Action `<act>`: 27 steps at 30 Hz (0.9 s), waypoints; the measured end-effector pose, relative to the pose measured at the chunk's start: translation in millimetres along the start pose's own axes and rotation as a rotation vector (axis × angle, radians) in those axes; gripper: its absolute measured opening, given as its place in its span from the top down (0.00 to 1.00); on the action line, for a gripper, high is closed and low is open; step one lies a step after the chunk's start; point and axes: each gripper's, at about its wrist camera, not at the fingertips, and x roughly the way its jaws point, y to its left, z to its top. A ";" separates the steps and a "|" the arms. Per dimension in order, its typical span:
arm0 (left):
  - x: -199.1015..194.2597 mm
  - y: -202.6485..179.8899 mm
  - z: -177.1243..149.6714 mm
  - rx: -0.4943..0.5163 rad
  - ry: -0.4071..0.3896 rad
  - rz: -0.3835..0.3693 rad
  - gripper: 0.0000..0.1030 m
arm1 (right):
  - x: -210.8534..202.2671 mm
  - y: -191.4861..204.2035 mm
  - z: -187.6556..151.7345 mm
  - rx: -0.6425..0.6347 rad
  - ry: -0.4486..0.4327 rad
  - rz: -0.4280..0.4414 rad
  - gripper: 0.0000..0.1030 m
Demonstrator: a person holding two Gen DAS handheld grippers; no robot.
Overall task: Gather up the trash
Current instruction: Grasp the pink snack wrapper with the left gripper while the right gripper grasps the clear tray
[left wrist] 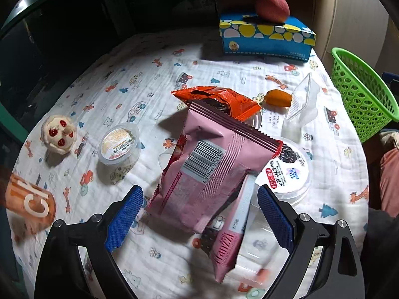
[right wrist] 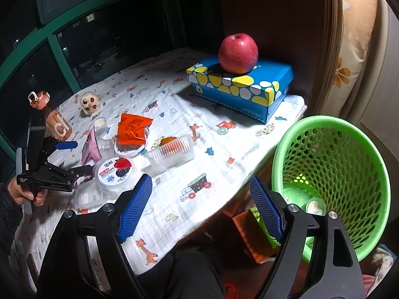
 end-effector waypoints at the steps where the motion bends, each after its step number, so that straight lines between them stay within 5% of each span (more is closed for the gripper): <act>1: 1.9 0.4 0.8 0.008 0.000 -0.003 0.13 | 2.5 1.1 0.3 0.000 0.005 -0.001 0.22; 7: 11.0 3.4 5.1 0.039 -0.020 -0.045 0.13 | 17.0 9.0 3.6 -0.007 0.031 -0.004 0.22; 27: 8.6 15.1 -7.0 -0.035 -0.067 -0.141 0.47 | 81.9 36.7 16.4 -0.089 0.106 0.076 0.18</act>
